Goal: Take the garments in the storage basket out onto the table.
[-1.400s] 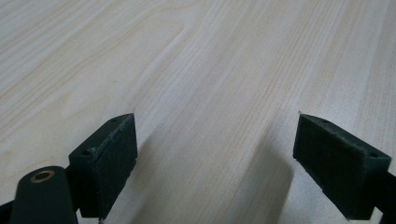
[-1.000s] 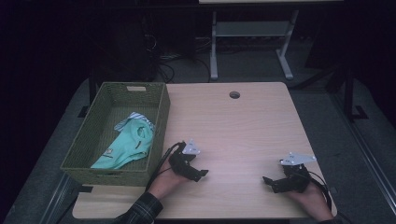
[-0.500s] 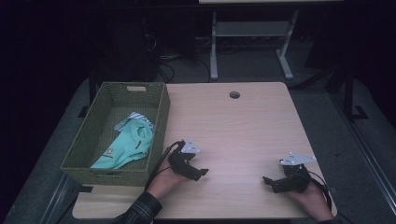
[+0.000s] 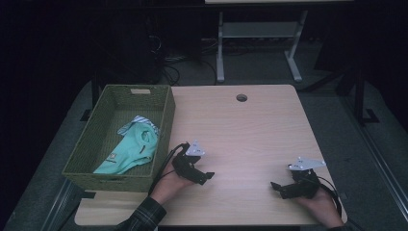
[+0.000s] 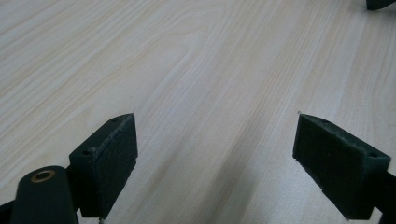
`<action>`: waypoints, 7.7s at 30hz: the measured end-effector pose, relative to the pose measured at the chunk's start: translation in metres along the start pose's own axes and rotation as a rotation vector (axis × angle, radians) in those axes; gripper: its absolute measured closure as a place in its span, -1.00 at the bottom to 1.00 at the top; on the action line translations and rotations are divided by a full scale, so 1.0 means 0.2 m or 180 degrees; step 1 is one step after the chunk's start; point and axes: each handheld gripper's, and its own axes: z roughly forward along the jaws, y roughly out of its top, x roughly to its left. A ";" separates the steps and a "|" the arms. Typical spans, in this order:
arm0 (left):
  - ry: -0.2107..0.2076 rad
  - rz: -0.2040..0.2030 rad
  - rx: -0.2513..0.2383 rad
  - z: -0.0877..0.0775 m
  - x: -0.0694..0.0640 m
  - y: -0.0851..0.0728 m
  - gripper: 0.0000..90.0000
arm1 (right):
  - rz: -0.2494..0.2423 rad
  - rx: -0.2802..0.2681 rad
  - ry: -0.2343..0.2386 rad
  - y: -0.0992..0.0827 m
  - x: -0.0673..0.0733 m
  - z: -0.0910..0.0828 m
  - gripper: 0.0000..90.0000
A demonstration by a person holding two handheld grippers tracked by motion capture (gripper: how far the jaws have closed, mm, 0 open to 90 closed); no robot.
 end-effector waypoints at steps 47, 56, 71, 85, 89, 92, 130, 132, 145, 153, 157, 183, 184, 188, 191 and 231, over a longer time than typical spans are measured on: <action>0.0011 0.0026 -0.0073 -0.13 0.01 0.12 -0.70 | 0.0000 0.0000 -0.0001 0.00 0.00 0.00 -0.95; -0.0018 -0.0009 -0.0103 -0.16 0.01 0.15 -0.70 | -0.0001 -0.0001 -0.0001 0.00 0.00 0.00 -0.95; -0.0021 -0.0009 -0.0143 -0.22 0.03 0.20 -0.69 | -0.0003 -0.0003 -0.0001 0.00 0.00 0.00 -0.95; 0.0014 -0.0027 -0.0230 -0.31 0.07 0.25 -0.69 | -0.0003 -0.0003 -0.0001 0.00 0.00 0.00 -0.95; 0.0023 -0.0029 -0.0243 -0.34 0.09 0.26 -0.69 | -0.0004 -0.0004 -0.0001 0.00 0.00 0.00 -0.95; 0.0025 -0.0012 -0.0230 -0.36 0.10 0.27 -0.69 | -0.0003 -0.0002 0.0000 0.00 0.00 0.00 -0.95; 0.0336 -0.0295 -0.0270 -0.62 0.31 0.14 -0.67 | -0.0018 -0.0010 -0.0002 0.00 0.00 0.00 -0.95; 0.0347 -0.0315 -0.0279 -0.63 0.32 0.13 -0.67 | -0.0018 -0.0011 -0.0002 0.00 0.00 0.00 -0.95; 0.0485 -0.0437 -0.0256 -0.69 0.40 0.07 -0.56 | -0.0016 -0.0010 -0.0002 0.00 0.00 0.00 -0.95; 0.0584 -0.0520 -0.0295 -0.74 0.44 0.02 -0.50 | -0.0017 -0.0011 -0.0002 0.00 0.00 0.00 -0.95; 0.0663 -0.0565 -0.0302 -0.77 0.47 0.00 -0.45 | -0.0024 -0.0009 -0.0004 0.00 0.00 0.00 -0.95; 0.0940 -0.0843 -0.0035 -0.75 0.62 -0.18 -0.02 | -0.0018 -0.0008 -0.0002 0.00 0.00 0.00 -0.95; 0.0943 -0.0850 -0.0022 -0.74 0.62 -0.19 -0.02 | -0.0018 -0.0009 -0.0002 0.00 0.00 0.00 -0.95; 0.0947 -0.0848 0.0104 -0.71 0.63 -0.20 -0.01 | -0.0017 -0.0008 -0.0002 0.00 0.00 0.00 -0.95; 0.0935 -0.0858 0.0167 -0.68 0.64 -0.22 -0.01 | -0.0020 -0.0010 -0.0002 0.00 0.00 0.00 -0.95; 0.0771 -0.0716 0.1322 -0.43 0.63 -0.29 -0.15 | -0.0020 -0.0010 -0.0003 0.00 0.00 0.00 -0.95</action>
